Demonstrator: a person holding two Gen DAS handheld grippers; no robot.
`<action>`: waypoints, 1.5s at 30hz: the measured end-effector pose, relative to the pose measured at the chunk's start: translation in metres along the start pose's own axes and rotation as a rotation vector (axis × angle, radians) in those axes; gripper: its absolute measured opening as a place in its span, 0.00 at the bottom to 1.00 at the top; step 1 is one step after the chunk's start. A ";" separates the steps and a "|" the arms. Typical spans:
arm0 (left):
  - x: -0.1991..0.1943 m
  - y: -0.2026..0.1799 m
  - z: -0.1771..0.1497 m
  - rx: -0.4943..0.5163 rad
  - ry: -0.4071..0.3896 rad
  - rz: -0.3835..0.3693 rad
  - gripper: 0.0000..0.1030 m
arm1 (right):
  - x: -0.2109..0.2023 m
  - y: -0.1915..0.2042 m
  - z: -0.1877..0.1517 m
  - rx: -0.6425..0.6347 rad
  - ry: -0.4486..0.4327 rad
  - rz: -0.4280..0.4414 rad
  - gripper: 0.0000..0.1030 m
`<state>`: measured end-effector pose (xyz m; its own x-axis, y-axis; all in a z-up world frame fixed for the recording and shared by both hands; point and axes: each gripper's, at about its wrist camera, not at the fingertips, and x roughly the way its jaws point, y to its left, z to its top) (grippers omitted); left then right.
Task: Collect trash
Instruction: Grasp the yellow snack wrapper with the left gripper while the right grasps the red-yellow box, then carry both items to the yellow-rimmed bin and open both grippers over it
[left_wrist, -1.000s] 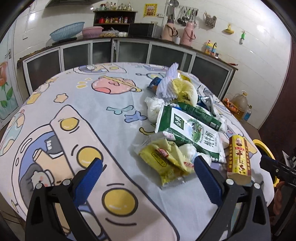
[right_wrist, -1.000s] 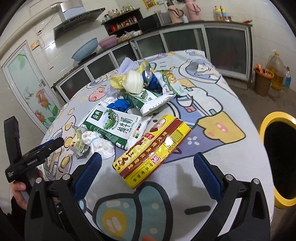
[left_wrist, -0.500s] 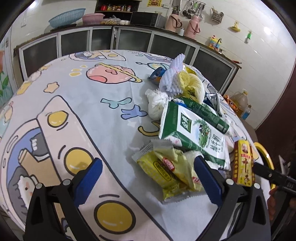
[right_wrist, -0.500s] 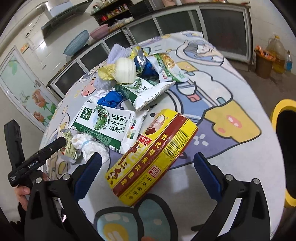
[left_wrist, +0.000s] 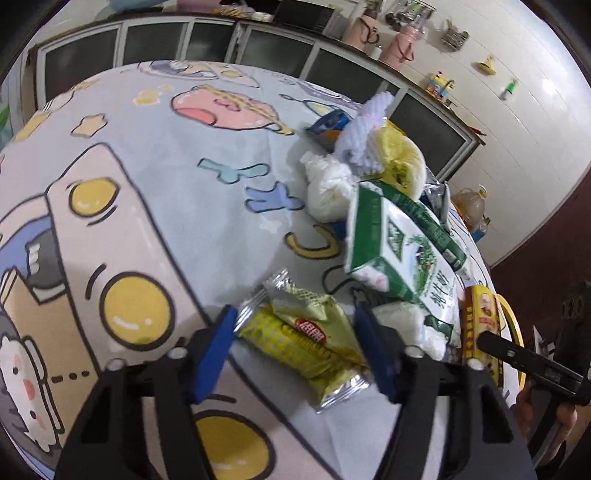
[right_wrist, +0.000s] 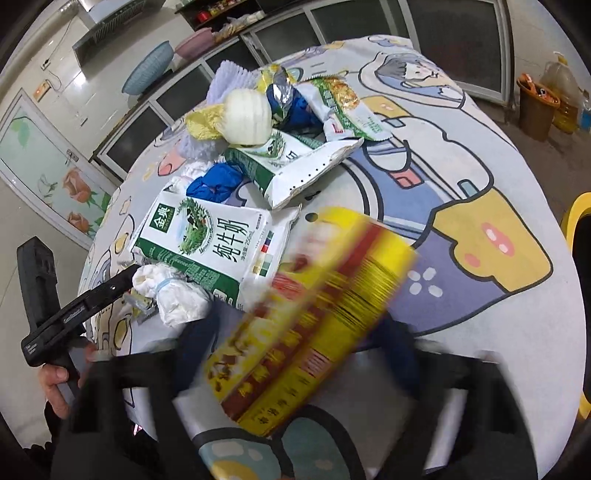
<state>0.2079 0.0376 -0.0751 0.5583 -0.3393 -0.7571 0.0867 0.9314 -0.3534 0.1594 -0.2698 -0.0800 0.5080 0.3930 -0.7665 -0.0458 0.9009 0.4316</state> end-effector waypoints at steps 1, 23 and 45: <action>-0.001 0.002 0.000 -0.004 -0.002 -0.003 0.46 | 0.000 -0.001 -0.001 0.001 0.007 0.007 0.54; -0.074 -0.018 -0.016 0.070 -0.106 -0.103 0.22 | -0.072 0.016 -0.012 -0.079 -0.133 0.047 0.20; -0.054 -0.164 -0.004 0.348 -0.098 -0.266 0.22 | -0.159 -0.117 -0.035 0.157 -0.344 -0.130 0.20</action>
<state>0.1608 -0.0976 0.0215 0.5533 -0.5742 -0.6034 0.5006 0.8082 -0.3101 0.0541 -0.4311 -0.0246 0.7606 0.1686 -0.6269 0.1564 0.8896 0.4291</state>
